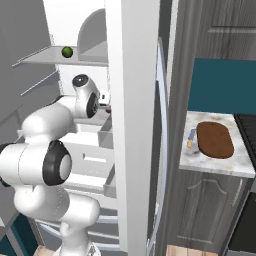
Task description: Retrieve the chicken drumstick from the fridge and place it on the cutting board.
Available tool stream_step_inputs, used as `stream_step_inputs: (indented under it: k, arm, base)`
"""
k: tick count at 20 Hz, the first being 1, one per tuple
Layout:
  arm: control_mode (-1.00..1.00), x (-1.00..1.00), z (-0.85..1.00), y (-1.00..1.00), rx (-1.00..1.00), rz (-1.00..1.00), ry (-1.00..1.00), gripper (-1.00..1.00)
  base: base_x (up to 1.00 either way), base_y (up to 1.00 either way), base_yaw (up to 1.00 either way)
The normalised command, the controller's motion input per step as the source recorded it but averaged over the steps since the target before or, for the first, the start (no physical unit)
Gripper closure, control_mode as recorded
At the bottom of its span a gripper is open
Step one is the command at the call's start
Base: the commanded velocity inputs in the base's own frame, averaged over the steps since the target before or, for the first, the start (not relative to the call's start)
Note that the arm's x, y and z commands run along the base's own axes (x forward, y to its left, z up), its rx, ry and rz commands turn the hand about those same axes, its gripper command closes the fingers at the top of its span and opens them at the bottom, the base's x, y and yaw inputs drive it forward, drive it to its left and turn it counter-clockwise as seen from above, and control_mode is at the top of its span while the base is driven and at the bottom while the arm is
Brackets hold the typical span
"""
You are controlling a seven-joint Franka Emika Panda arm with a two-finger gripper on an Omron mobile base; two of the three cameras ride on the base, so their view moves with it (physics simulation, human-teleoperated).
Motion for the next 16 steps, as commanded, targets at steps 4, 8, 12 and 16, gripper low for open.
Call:
stream_step_inputs:
  k: [4, 8, 12, 16]
  arm:
    - [-1.0, 0.36, 0.0, 0.0, 0.0, 0.0, 0.0, -1.0]
    - [-1.0, 0.38, -0.13, 0.0, 0.0, 0.0, 0.01, -1.0]
    - [-1.0, 0.36, -0.24, 0.0, 0.0, 0.0, 0.01, -1.0]
    - [-1.0, 0.38, -0.23, 0.01, 0.0, 0.0, 0.0, -1.0]
  base:
    - [0.0, 0.0, 0.0]
    - [0.0, 0.0, 0.0]
    - [0.0, 0.0, 0.0]
    - [0.0, 0.0, 0.0]
